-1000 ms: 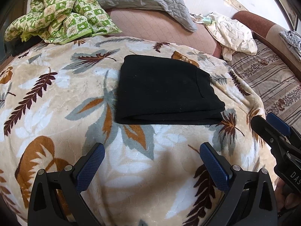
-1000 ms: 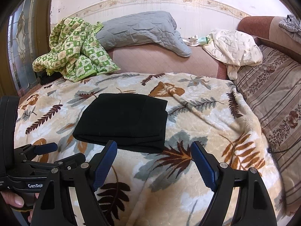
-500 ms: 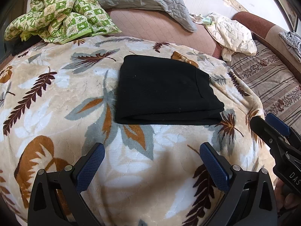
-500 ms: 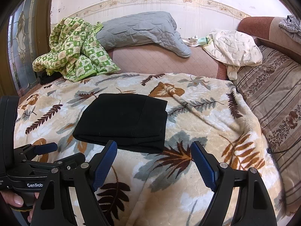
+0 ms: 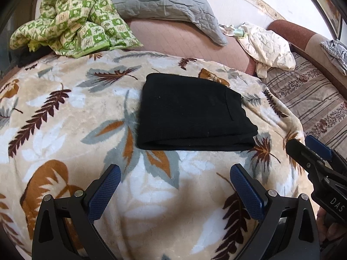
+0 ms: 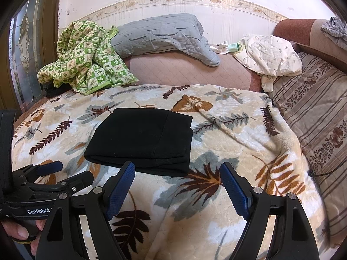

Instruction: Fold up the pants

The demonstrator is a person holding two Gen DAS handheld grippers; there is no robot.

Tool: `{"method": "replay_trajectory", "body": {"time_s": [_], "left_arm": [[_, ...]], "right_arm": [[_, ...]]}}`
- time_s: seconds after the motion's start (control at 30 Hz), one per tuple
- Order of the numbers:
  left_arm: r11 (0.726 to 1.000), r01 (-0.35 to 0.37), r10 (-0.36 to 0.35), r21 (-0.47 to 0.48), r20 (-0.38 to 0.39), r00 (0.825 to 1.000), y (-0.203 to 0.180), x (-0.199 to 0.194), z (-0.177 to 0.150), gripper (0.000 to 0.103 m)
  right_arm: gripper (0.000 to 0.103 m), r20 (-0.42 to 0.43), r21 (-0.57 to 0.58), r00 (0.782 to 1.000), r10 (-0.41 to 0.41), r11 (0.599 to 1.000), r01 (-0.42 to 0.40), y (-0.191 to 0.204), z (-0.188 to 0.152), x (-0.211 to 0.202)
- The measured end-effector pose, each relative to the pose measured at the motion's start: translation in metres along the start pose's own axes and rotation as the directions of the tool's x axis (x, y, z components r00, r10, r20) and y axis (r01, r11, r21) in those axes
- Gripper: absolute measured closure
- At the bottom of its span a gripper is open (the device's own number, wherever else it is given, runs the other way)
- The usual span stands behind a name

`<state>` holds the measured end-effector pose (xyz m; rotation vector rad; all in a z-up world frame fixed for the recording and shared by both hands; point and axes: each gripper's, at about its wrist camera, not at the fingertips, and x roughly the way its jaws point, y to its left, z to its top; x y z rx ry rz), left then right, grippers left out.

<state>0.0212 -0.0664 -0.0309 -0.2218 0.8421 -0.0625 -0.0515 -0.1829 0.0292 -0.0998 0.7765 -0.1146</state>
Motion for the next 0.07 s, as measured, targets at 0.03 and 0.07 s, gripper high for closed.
{"method": "replay_trajectory", "body": {"time_s": [0.03, 0.07], "left_arm": [[1.0, -0.003, 0.003, 0.005, -0.002, 1.0, 0.0001, -0.0001, -0.0009, 0.001], [1.0, -0.007, 0.007, 0.011, -0.011, 1.0, -0.0008, 0.0011, -0.0013, 0.001]], "right_arm": [[0.021, -0.001, 0.0, 1.0, 0.0, 1.0, 0.0, 0.0, -0.0001, 0.0001], [0.021, -0.001, 0.0, 1.0, 0.0, 1.0, 0.0, 0.0, -0.0001, 0.0001]]}}
